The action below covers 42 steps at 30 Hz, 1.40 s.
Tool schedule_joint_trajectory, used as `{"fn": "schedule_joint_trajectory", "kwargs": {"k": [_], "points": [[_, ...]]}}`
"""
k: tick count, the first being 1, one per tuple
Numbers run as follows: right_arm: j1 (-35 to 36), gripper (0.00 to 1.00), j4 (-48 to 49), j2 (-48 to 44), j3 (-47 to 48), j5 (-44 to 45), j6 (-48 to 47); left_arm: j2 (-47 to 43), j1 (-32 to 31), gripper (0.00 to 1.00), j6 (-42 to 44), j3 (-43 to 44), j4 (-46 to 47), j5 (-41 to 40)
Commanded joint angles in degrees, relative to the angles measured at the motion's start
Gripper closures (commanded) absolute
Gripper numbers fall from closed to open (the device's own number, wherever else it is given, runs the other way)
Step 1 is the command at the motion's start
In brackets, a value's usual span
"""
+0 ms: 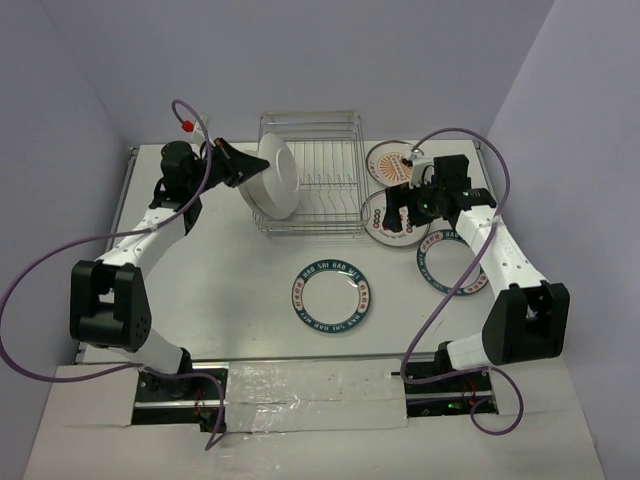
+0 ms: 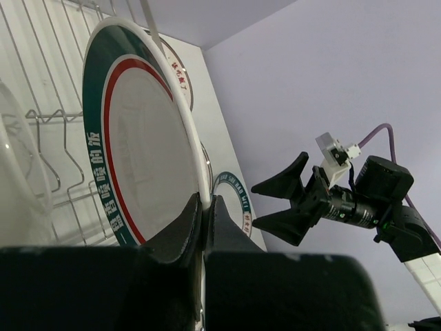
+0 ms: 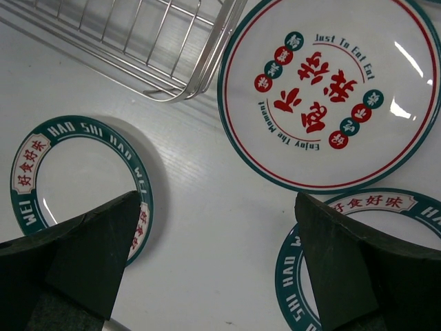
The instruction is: Load the plates into the dish rack
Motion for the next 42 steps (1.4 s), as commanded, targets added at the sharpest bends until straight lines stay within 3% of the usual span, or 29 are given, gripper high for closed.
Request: {"fn": "schedule_joint_trajectory", "kwargs": {"k": [1, 19, 23, 26, 33, 34, 36, 42], "points": [[0.3, 0.00, 1.5, -1.5, -1.0, -1.8, 0.3, 0.3, 0.9, 1.00, 1.6, 4.7, 6.1, -0.2], [0.5, 0.00, 2.4, -0.2, -5.5, -7.8, 1.4, 7.8, 2.2, 1.00, 2.3, 6.6, 6.9, 4.3], [0.9, 0.05, 2.5, 0.8, -6.8, -9.4, 2.2, 9.2, 2.2, 0.84, 3.5, 7.7, 4.6, 4.2], [1.6, 0.09, 2.8, 1.7, -7.5, -9.9, 2.8, 9.1, 2.2, 0.64, 5.9, 8.1, 2.8, 3.5], [4.4, 0.15, 4.5, 3.4, -10.4, -10.7, 4.3, 6.8, 2.3, 0.31, 11.7, 10.7, -4.6, 0.9], [5.0, 0.16, 5.0, 3.6, -11.0, -10.9, 5.0, 6.2, 2.3, 0.16, 12.7, 11.7, -5.6, -0.1], [5.3, 0.16, 7.2, 3.8, -12.7, -11.2, 6.2, 4.6, 2.7, 0.02, 15.8, 13.1, -8.9, -1.6], [7.5, 0.23, 12.1, 5.4, -16.7, -12.4, 9.0, -1.1, 3.2, 0.01, 27.0, 19.9, -16.5, -8.1]]}}
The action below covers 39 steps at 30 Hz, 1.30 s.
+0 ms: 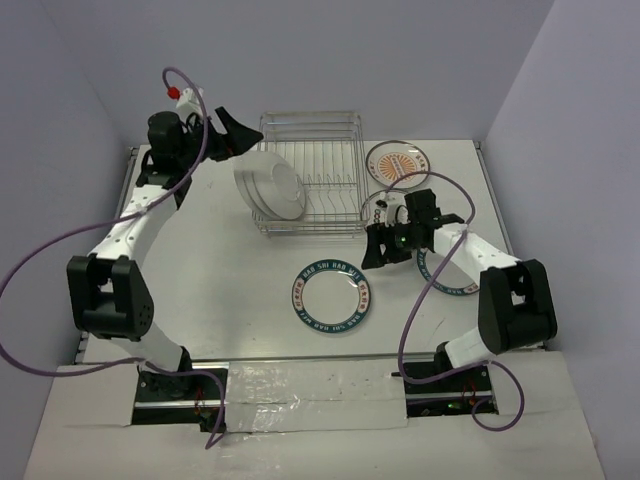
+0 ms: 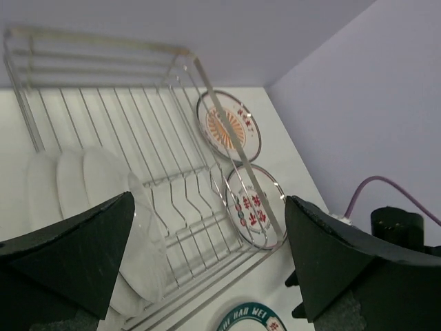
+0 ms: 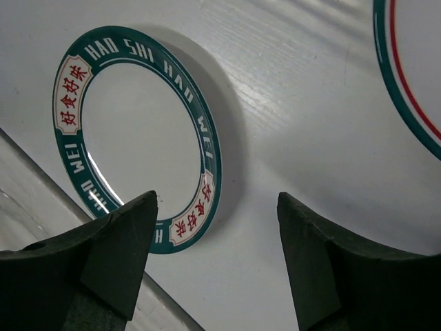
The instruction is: Load the plates into the dish rack
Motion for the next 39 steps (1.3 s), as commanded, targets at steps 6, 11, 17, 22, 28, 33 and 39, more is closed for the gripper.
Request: {"fn": "schedule_joint_trajectory", "kwargs": {"k": [6, 11, 17, 22, 28, 33, 39], "points": [[5.8, 0.28, 6.7, 3.4, -2.9, -2.4, 1.8, -12.2, 0.7, 0.01, 15.8, 5.9, -7.6, -4.8], [6.1, 0.31, 5.0, 7.5, -1.9, -4.2, 0.7, -16.6, 0.7, 0.01, 17.1, 3.8, -11.4, -4.6], [6.1, 0.32, 3.3, 11.3, -0.3, -4.3, 0.4, -19.6, 0.7, 0.01, 17.5, 2.2, -12.7, -4.9], [6.1, 0.60, 2.6, 11.7, -0.2, -5.7, -0.6, -20.8, 0.7, 0.01, 18.1, 1.8, -13.0, -4.6], [6.8, 1.00, 1.7, 6.9, -0.8, -5.9, -0.8, -22.1, 0.7, 0.01, 18.7, 0.6, -14.0, -4.5], [6.0, 1.00, -1.7, 0.6, 0.4, -5.2, 1.0, -23.5, 0.7, 0.01, 20.5, 0.0, -15.9, -4.6], [-3.0, 1.00, -8.7, -8.2, 0.3, -5.1, -1.1, -26.4, 0.3, 0.01, 30.7, -1.3, -20.4, -5.3]]}}
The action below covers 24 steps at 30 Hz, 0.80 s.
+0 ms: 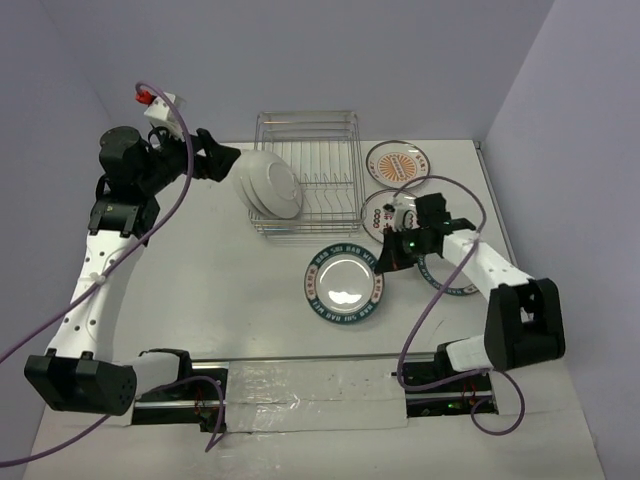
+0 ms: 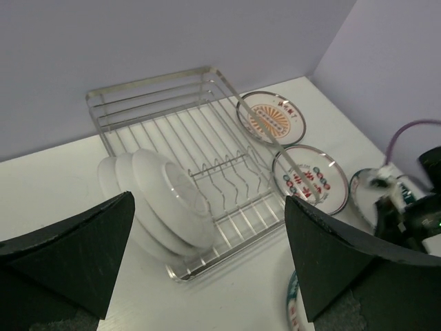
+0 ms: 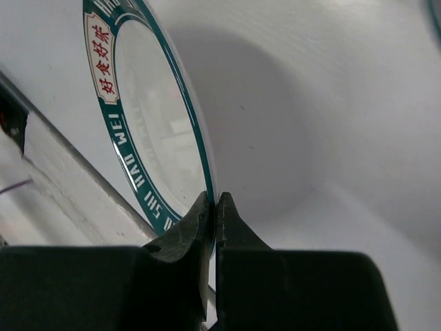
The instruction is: Load the plates into the dish rack
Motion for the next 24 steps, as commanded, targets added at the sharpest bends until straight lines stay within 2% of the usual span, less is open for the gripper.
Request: {"fn": "schedule_joint_trajectory", "kwargs": {"k": [1, 3, 6, 7, 9, 10, 12, 13, 16, 18, 21, 24], "points": [[-6.5, 1.00, -5.4, -7.6, 3.1, -1.5, -1.7, -3.0, -1.3, 0.01, 9.6, 0.1, -4.0, -0.1], [-8.4, 1.00, -7.4, -9.7, 4.8, -4.0, -1.5, -3.8, -3.6, 0.01, 16.3, 0.4, -8.4, 0.8], [-9.4, 1.00, -8.9, -11.9, 9.9, -8.6, 0.6, -8.8, -12.6, 0.01, 34.8, -2.5, -13.4, -0.7], [-9.4, 1.00, -8.7, -12.1, 12.5, -9.7, 2.3, -10.2, -18.3, 0.01, 38.4, -5.2, -14.5, -3.2], [-9.4, 1.00, -8.6, -11.9, 14.9, -12.5, 4.6, -13.1, -24.6, 0.01, 48.9, -8.7, -16.2, -7.7], [-9.4, 1.00, -8.5, -11.2, 16.9, -13.2, 5.2, -16.1, -30.6, 0.01, 51.8, -10.6, -16.1, -12.1], [-9.4, 1.00, -8.4, -10.3, 18.6, -14.0, 7.2, -20.5, -36.5, 0.01, 60.1, -16.2, -16.0, -16.2], [-9.4, 1.00, -8.4, -9.3, 20.0, -14.8, 8.4, -21.8, -41.8, 0.01, 62.5, -19.6, -16.0, -19.4], [-9.4, 1.00, -7.9, -7.6, 22.5, -16.1, 10.7, -25.1, -50.8, 0.01, 71.0, -24.5, -15.8, -24.2], [-9.4, 1.00, -7.7, -7.0, 23.4, -16.7, 12.2, -26.0, -55.2, 0.01, 76.8, -26.3, -15.0, -25.7], [-9.3, 1.00, -5.0, -7.1, 22.3, -18.6, 16.3, -24.6, -58.1, 0.01, 82.9, -28.7, -12.3, -27.2], [-9.2, 1.00, -4.2, -7.2, 21.8, -20.3, 18.2, -22.0, -59.2, 0.05, 87.2, -29.4, -11.0, -27.2]]}}
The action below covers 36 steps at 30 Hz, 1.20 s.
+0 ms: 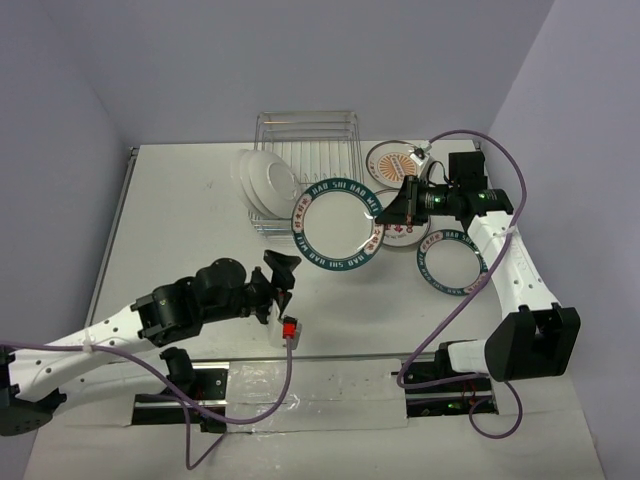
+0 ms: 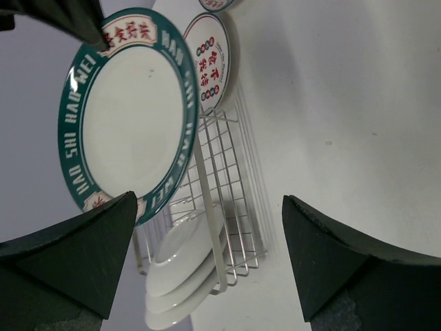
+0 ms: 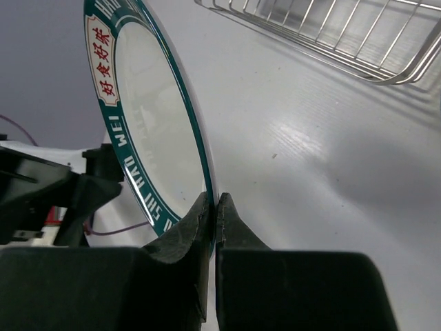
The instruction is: Load the plates into the dish rack
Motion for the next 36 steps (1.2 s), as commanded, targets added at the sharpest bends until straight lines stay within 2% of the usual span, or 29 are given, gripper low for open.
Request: {"fn": "schedule_joint_trajectory", "kwargs": {"k": [1, 4, 9, 13, 16, 17, 19, 20, 21, 22, 24, 25, 28, 29, 31, 32, 33, 34, 35, 36], "points": [[0.3, 1.00, 3.1, -0.7, 1.3, -6.0, 4.9, 2.4, -1.1, 0.06, 10.5, -0.7, 4.6, -3.0], [0.8, 1.00, 3.1, -1.2, 0.6, -7.0, 5.2, 5.0, -1.2, 0.08, 13.9, -1.7, 7.8, -5.5], [3.2, 1.00, 2.4, -2.1, -1.5, -5.0, 4.7, 8.2, -1.2, 0.13, 17.0, -5.0, 19.1, -8.3], [4.7, 1.00, 2.0, -1.9, -1.5, -4.5, 4.1, 9.9, -1.2, 0.20, 18.1, -6.5, 22.7, -9.4], [5.4, 1.00, 1.7, -1.6, -0.6, -4.7, 4.0, 10.8, -1.2, 0.37, 17.8, -6.7, 23.8, -9.3], [5.7, 1.00, 1.6, -1.5, -0.3, -4.8, 4.0, 11.3, -1.2, 0.50, 17.0, -6.6, 24.3, -9.4], [5.8, 0.99, 1.0, -1.3, 0.1, -4.9, 3.4, 11.9, -1.2, 0.64, 16.0, -5.8, 24.3, -9.7], [5.9, 0.93, 0.9, -1.2, 0.5, -4.9, 3.2, 12.4, -1.3, 0.83, 14.6, -5.4, 24.2, -10.3], [5.8, 0.87, 0.6, -1.2, 0.7, -5.0, 2.8, 12.6, -1.4, 0.94, 13.6, -4.6, 24.3, -10.8], [5.9, 0.73, 0.4, -1.2, 1.0, -4.9, 2.6, 12.7, -1.6, 1.00, 12.4, -4.0, 25.8, -11.3], [5.8, 0.54, 0.2, -1.4, 2.0, -4.4, 1.9, 12.4, -1.7, 1.00, 6.8, -0.3, 25.0, -10.6], [5.3, 0.31, 0.0, -1.5, 2.5, -3.9, 1.8, 12.4, -1.7, 1.00, 4.3, 1.7, 21.9, -10.4], [1.8, 0.00, 0.1, -1.9, 5.2, -1.8, 1.9, 14.0, -1.2, 1.00, -10.2, 12.8, 15.5, -8.1], [0.1, 0.00, 0.3, -1.4, 7.0, -2.2, 2.1, 15.7, -0.2, 1.00, -18.4, 16.2, 12.2, -7.5], [-6.6, 0.00, 1.8, -0.6, 8.4, -4.5, 4.4, 17.7, 2.1, 1.00, -26.6, 25.7, 9.2, -4.6], [-8.5, 0.00, 2.8, 0.3, 9.4, -5.8, 5.4, 19.8, 3.8, 1.00, -34.2, 28.8, 7.2, -3.7], [-10.2, 0.00, 3.9, 1.0, 10.0, -7.3, 6.8, 20.8, 7.6, 1.00, -38.5, 33.9, 6.6, -0.6], [-12.6, 0.00, 4.1, 1.4, 10.7, -7.5, 7.1, 22.0, 9.8, 1.00, -46.6, 36.3, 5.8, 1.7], [-13.4, 0.00, 4.2, 2.3, 12.2, -7.3, 7.2, 24.5, 15.2, 1.00, -50.8, 38.8, 4.9, 4.3], [-14.0, 0.00, 4.4, 2.5, 12.9, -6.8, 6.9, 25.8, 18.0, 1.00, -55.3, 42.7, 3.5, 6.8]]}}
